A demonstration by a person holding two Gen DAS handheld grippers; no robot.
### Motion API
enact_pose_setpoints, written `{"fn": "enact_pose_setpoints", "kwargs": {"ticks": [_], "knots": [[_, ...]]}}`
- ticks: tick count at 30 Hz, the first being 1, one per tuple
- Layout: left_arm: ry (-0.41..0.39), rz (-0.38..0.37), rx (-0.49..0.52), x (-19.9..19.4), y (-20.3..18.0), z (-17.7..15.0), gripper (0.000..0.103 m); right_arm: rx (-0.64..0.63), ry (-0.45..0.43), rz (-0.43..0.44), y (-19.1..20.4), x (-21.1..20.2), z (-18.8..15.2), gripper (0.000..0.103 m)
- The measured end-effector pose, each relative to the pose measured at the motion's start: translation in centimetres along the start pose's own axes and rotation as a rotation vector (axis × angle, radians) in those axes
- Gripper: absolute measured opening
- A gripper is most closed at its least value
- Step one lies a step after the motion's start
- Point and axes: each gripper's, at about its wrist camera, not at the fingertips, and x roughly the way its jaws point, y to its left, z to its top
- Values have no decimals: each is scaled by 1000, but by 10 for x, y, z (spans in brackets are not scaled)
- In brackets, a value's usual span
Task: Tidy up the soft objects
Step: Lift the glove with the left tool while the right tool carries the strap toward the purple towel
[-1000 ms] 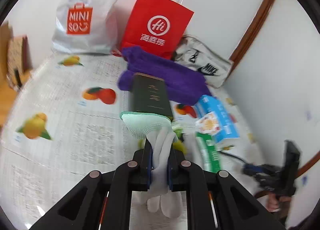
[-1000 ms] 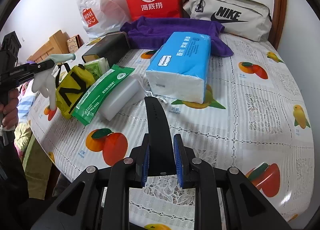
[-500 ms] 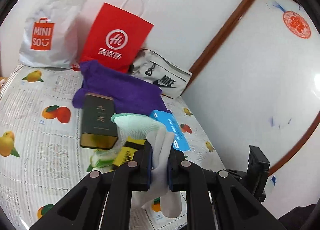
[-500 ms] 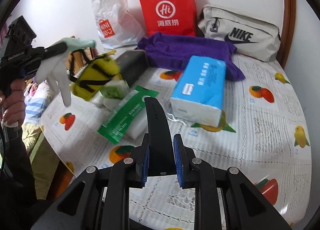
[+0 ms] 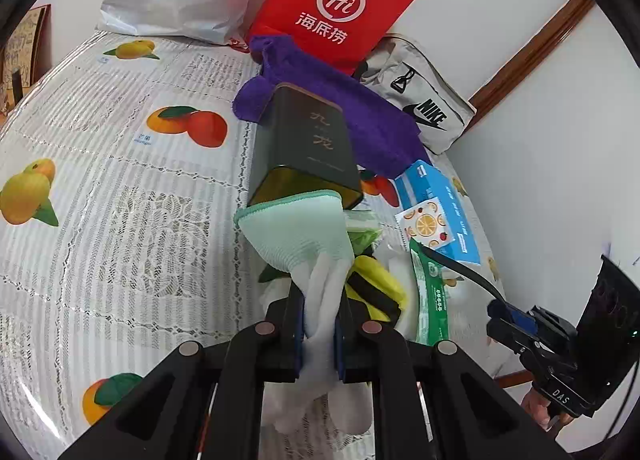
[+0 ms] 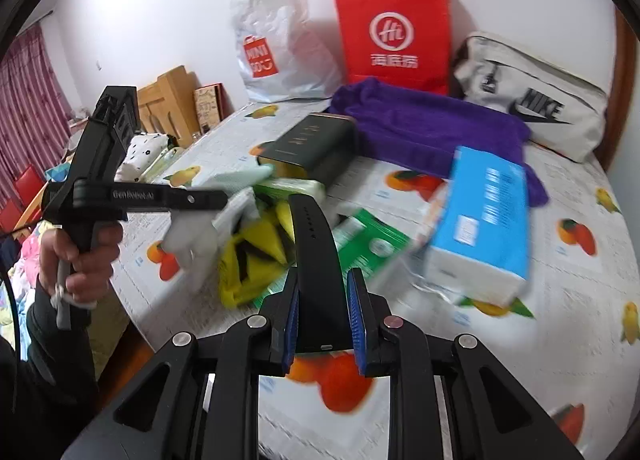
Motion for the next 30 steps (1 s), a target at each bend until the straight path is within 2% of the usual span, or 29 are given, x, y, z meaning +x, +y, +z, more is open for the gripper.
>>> {"fn": "enact_pose_setpoints", "kwargs": {"ticks": [3,7,10,13,22,28,30], "knots": [[5,-31,-14,5,5,1,11,-7,-14,42,14,15,10,22],[-1,-58,-36,5,13,1,11,-30,67,32,32,54,15,22],[-47,-71,-51,-13,22,2,11,-36,148,13,34,81,9,22],[-71,-80,-42,-29,26,4,11,-17,173,8,31,90,7,22],[-64,-48,-9,-24,19,14,11,3,118,27,27,56,11,22],[-45,-41,25,-17,4,21,11,32,59,-2,5,13,13,22],[-41,-21,35,-15,-1,24,11,45,52,-36,-7,0,10,22]]}}
